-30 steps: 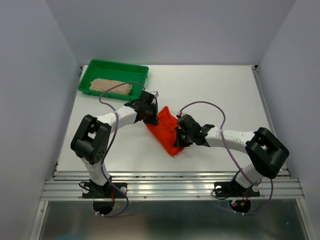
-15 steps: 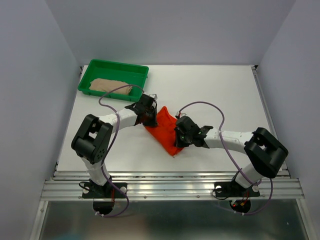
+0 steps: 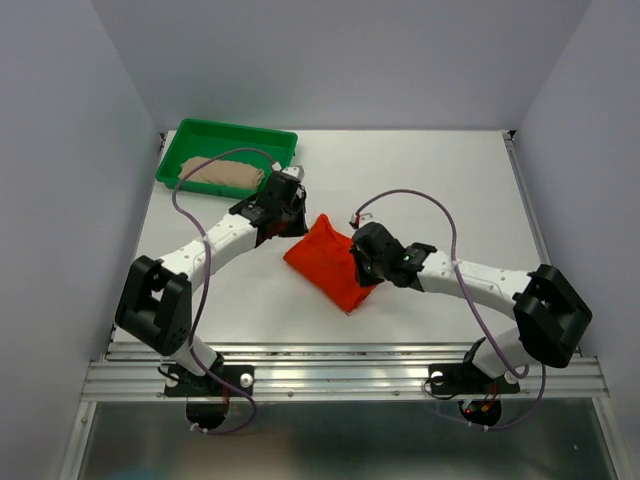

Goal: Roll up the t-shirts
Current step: Roll the T-shirt to the center of the board.

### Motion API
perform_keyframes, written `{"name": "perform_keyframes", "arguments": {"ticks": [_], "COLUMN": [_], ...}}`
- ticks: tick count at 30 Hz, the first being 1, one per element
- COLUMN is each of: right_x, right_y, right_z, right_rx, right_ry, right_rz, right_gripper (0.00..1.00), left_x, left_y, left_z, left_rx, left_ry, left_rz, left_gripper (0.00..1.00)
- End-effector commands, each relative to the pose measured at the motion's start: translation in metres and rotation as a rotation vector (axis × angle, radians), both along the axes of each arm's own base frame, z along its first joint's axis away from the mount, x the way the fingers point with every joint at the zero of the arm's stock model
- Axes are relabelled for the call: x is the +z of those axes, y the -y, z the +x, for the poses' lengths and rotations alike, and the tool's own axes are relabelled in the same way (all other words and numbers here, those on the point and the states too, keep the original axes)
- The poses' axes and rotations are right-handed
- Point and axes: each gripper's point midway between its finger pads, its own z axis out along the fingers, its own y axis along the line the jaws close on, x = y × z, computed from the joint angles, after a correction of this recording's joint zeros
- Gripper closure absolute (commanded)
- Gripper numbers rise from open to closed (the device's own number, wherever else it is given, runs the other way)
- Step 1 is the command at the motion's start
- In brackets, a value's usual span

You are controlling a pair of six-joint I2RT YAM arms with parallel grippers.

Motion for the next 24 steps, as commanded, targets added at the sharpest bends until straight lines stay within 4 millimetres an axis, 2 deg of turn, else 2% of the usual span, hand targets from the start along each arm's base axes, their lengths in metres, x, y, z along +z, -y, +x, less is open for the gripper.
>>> {"name": "perform_keyframes", "arguments": {"ticks": [1,3,6,7,9,10,11,12,14,15,17,18,19,22,24], "right_x": [0.065,0.079,0.091,0.091,0.096,0.096,0.096,0.095,0.089,0.080,0.074,0.075,0.063,0.056,0.041], "right_y": [-0.015,-0.021,-0.034,-0.032,-0.047,-0.047,-0.061,-0.062,-0.069,-0.080,-0.083,-0.093,-0.094,-0.103,-0.104], "right_z": [0.022,0.024,0.021,0.023,0.017,0.018,0.013,0.016,0.012,0.007,0.007,0.003,0.003,0.002,0.002], "right_rx": [0.021,0.033,0.068,0.057,0.098,0.088,0.125,0.115,0.142,0.172,0.183,0.202,0.211,0.217,0.236], "right_ry": [0.147,0.170,0.198,0.208,0.230,0.252,0.264,0.293,0.310,0.317,0.356,0.373,0.380,0.420,0.423], "right_rz": [0.042,0.051,0.024,0.015,-0.022,-0.063,-0.090,-0.130,-0.197,-0.235,-0.316,-0.326,-0.387,-0.450,-0.508], "right_gripper": [0.88,0.81,0.69,0.67,0.62,0.60,0.57,0.56,0.51,0.47,0.42,0.39,0.38,0.36,0.34], "left_x": [0.061,0.064,0.071,0.070,0.077,0.077,0.083,0.084,0.087,0.094,0.100,0.102,0.106,0.109,0.112], "left_y": [-0.007,-0.009,-0.011,-0.012,-0.018,-0.022,-0.031,-0.037,-0.051,-0.066,-0.085,-0.104,-0.112,-0.139,-0.148], "left_z": [0.016,0.018,0.018,0.018,0.018,0.016,0.019,0.018,0.019,0.022,0.020,0.024,0.021,0.020,0.019], "left_rx": [0.028,0.036,0.049,0.049,0.070,0.081,0.105,0.119,0.153,0.192,0.233,0.276,0.296,0.359,0.383], "left_ry": [0.140,0.147,0.158,0.157,0.173,0.169,0.180,0.179,0.179,0.188,0.193,0.199,0.211,0.219,0.230], "left_rz": [0.006,0.015,0.013,0.014,0.015,0.022,0.020,0.022,0.022,0.013,-0.001,0.001,-0.004,0.011,0.011], "left_gripper": [1.00,1.00,1.00,1.00,1.00,1.00,1.00,1.00,1.00,1.00,1.00,1.00,1.00,1.00,1.00]}}
